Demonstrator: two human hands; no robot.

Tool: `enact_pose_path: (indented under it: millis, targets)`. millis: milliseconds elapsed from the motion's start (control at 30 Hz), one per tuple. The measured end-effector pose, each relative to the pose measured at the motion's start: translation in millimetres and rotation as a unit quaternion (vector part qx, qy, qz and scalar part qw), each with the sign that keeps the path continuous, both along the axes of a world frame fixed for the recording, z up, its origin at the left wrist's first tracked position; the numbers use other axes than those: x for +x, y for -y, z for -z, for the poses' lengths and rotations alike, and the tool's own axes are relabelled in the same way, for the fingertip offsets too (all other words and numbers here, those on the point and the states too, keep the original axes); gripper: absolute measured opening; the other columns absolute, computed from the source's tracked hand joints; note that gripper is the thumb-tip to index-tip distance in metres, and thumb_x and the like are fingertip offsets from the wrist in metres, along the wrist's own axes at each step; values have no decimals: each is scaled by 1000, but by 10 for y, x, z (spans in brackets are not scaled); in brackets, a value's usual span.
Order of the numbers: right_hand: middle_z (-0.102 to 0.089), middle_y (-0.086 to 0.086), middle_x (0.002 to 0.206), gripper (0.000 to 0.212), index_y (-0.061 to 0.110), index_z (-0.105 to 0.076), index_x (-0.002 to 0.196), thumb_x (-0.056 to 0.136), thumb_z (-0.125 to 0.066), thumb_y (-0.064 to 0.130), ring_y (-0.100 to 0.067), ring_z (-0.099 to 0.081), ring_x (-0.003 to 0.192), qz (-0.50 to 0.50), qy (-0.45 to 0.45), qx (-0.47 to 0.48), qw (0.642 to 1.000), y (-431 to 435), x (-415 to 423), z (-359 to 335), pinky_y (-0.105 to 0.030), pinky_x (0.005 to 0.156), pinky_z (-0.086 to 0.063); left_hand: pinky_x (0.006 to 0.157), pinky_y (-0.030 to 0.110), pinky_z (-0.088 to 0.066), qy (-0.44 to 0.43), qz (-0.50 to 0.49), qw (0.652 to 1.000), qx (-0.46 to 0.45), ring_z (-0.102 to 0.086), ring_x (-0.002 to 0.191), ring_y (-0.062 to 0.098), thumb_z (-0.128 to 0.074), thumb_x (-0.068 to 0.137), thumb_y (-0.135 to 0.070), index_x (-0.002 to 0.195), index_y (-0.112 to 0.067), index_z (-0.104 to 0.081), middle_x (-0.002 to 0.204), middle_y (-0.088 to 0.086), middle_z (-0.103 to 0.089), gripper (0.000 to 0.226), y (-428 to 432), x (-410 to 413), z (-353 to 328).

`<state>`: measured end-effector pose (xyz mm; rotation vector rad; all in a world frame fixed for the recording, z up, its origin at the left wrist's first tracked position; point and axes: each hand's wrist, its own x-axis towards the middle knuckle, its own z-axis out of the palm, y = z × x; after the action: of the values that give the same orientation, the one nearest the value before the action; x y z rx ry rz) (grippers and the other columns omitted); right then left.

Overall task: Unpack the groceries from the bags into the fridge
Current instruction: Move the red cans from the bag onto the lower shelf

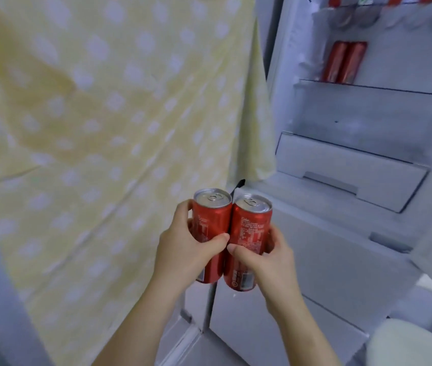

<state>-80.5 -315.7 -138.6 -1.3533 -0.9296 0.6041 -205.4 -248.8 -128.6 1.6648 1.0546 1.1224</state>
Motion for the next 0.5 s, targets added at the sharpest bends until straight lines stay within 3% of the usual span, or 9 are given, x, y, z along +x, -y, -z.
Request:
enact_pose_path:
  millis: [167,333,500]
  targets:
    - [-70,8,87,46,27,-58,100,68,-78,1,-1,-67,78,68,15,12,997,-322,592,-127,-15,61,-51,75,25,-50,7,71,997,16,-62,83,-2,-78,65,-27,96,-49,-44,88,-21,-63,51,-488,677,-109]
    - [-70,6,92,48,27,-58,105,67,-80,6,-7,-68,83,138,20,22,990,-853,1152,-277,-25,71,-52,75,24,-49,10,127,991,46,-61,84,-3,-78,65,-28,94,-49,-44,86,-23,-62,50,-1123,1335,-278]
    - [-70,9,90,43,31,-59,99,68,-80,11,-6,-67,82,188,26,41,981,-1373,1649,-502,-24,70,-51,73,19,-48,23,168,983,73,-58,82,-10,-78,66,-30,100,-50,-47,85,-25,-62,50,-1683,1901,-493]
